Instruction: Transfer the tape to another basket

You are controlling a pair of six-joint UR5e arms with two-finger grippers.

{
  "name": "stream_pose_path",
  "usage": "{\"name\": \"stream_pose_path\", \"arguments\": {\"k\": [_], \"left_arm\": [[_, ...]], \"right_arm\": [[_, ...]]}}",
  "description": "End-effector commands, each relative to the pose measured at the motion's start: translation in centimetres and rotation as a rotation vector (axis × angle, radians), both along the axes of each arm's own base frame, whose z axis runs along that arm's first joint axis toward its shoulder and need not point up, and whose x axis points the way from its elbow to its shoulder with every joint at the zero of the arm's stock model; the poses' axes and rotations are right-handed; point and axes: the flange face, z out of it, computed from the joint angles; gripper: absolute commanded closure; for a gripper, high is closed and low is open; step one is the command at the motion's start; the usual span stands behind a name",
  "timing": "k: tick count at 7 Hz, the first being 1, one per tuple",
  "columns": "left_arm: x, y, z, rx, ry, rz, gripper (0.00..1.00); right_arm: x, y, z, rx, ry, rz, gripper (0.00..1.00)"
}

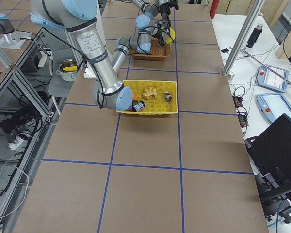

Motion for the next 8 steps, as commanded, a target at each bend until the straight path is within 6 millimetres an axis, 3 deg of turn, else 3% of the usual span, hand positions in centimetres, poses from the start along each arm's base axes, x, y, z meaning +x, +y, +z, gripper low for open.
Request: {"name": "stream_pose_path", "arguments": {"k": [1, 2, 4, 5, 6, 8], "left_arm": [[0.1, 0.0, 0.8, -0.013, -0.006, 0.003, 1.00], [0.2, 0.2, 2.0, -0.059, -0.012, 0.012, 1.00], [-0.3, 1.0, 3.9, -0.419, 0.164, 0.102, 1.00], [-0.4, 1.7, 7.0, -0.480, 0.205, 0.110, 1.00], [0.5, 2.6, 11.0, -0.496, 0.226, 0.088, 1.00], [2.9, 3.6, 15.4, -0.505, 0.249, 0.079, 1.00]], "right_arm": [[4.4, -2.6, 3.1, -0.052, 0.062, -0.017, 0.00], [8.2, -7.0, 4.9, -0.148, 0.177, 0.005, 0.00], [16.9, -15.3, 10.6, -0.165, 0.418, -0.090, 0.00], [22.6, -17.7, 14.6, -0.175, 0.517, -0.117, 0.00], [28.4, -18.9, 19.0, -0.207, 0.568, -0.150, 0.00], [39.3, -19.4, 28.1, -0.191, 0.558, -0.230, 0.00]]}}
